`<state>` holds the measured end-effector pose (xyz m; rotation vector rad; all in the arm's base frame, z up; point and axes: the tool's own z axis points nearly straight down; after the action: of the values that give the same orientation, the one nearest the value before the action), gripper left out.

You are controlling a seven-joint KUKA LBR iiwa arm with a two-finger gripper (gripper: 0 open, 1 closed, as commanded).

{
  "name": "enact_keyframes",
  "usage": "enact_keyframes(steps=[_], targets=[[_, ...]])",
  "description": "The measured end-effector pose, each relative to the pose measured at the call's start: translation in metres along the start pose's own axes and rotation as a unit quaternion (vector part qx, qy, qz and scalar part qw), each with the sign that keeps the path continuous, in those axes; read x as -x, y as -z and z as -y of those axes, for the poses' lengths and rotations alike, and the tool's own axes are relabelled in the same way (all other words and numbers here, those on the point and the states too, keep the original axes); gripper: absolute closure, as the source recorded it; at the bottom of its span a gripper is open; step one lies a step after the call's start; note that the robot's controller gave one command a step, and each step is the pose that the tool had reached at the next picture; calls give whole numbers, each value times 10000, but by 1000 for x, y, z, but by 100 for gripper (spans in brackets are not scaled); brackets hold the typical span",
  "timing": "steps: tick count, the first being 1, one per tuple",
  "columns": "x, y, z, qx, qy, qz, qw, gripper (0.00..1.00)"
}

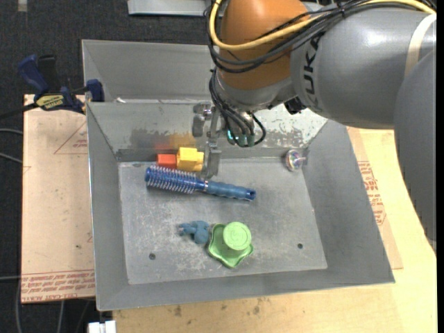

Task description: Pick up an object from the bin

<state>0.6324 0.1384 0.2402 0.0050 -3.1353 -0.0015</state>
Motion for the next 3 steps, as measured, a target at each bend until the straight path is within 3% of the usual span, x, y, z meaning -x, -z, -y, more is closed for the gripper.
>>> enact_keyframes(steps=[1, 2, 3], targets=[[9, -3, 66, -15, 796, 40, 9968, 0], [-22, -143, 13, 6, 257, 62, 9997, 0], [-23, -145, 13, 6, 255, 46, 9997, 100]])
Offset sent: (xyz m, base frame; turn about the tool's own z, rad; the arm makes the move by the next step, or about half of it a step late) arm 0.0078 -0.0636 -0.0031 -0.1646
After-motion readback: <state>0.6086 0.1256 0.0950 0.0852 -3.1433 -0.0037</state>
